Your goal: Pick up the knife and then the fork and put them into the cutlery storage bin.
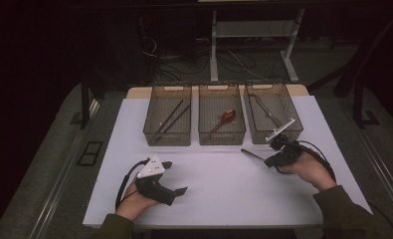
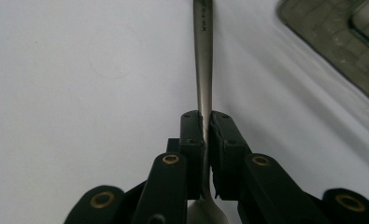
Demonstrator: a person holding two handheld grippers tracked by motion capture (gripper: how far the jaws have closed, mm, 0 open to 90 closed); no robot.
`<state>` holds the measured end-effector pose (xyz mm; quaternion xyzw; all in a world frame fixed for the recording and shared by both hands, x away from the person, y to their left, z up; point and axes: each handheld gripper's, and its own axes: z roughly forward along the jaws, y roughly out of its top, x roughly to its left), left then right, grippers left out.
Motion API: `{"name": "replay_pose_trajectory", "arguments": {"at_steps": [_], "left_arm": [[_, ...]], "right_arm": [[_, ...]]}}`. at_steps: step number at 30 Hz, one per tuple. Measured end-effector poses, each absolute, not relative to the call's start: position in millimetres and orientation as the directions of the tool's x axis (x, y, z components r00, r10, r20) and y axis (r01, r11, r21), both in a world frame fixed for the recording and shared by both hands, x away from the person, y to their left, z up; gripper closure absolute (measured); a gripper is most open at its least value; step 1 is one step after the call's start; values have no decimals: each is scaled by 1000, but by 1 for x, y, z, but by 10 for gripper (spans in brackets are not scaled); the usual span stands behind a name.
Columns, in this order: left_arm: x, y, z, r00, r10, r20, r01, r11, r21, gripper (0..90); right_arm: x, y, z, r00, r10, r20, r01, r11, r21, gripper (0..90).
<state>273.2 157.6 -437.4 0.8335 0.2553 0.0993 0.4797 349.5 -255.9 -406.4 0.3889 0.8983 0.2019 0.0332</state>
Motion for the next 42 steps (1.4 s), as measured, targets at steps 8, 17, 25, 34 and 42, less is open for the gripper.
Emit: {"name": "replay_pose_trajectory", "arguments": {"at_steps": [8, 17, 25, 34, 42], "left_arm": [[273, 158, -437, 850, 522, -80, 331, -409, 851, 0], [273, 157, -438, 849, 523, -82, 333, -407, 850, 0], [274, 157, -438, 850, 521, -78, 332, -414, 848, 0], [274, 156, -438, 849, 522, -79, 333, -415, 847, 0], [274, 156, -438, 849, 522, -80, 335, -415, 846, 0]], "right_arm": [[348, -270, -396, -676, 729, 106, 691, 579, 433, 828], [344, -291, -374, -656, 744, 130, 688, 517, 510, 828], [342, -311, -353, -630, 766, 130, 670, 451, 590, 828], [347, -328, -336, -596, 794, 122, 657, 395, 642, 827], [369, -335, -333, -547, 829, 120, 663, 341, 666, 827]]}}
